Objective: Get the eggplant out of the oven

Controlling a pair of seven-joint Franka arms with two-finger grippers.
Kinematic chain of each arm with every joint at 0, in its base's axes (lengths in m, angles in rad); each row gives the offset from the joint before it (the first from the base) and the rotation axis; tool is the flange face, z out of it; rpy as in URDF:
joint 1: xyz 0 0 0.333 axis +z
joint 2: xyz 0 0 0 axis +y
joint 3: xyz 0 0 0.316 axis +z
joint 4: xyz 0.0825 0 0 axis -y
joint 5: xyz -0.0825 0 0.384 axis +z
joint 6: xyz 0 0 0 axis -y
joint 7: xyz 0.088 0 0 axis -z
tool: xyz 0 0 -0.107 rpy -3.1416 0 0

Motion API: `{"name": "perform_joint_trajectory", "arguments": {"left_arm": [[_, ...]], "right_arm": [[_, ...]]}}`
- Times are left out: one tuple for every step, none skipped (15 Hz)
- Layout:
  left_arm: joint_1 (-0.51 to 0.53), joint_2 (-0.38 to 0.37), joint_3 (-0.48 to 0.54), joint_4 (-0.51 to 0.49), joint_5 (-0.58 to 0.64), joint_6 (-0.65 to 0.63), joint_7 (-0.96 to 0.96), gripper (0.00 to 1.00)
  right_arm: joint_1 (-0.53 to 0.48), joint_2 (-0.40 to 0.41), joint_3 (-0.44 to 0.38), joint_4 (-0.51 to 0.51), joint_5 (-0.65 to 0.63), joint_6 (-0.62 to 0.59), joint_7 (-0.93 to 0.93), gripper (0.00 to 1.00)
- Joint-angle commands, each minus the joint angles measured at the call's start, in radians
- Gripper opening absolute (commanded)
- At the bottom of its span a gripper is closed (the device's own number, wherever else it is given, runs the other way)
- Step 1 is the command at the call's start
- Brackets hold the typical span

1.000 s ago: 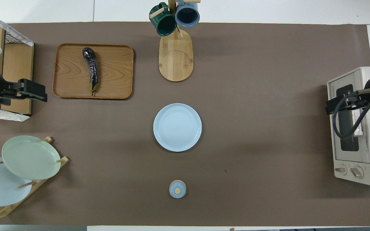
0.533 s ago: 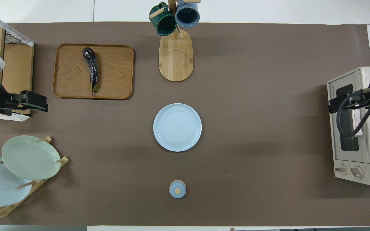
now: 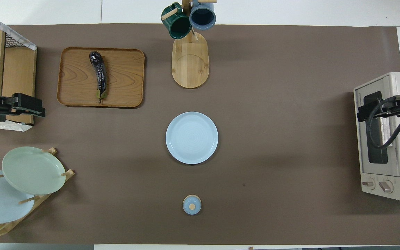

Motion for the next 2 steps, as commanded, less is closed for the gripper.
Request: {"name": "perform_joint_trajectory", "arguments": {"left_arm": [[0.024,0.005,-0.014,0.010,-0.011,-0.018,0.012,1.00],[0.026,0.005,-0.014,0.010,-0.011,-0.016,0.012,1.00]], "right_arm": [[-0.004,-0.008,-0.004,0.004,0.031,-0.008,0.009,1.00],[-0.002,-0.009,-0.003,0.002,0.029,-0.006,0.009,1.00]]}}
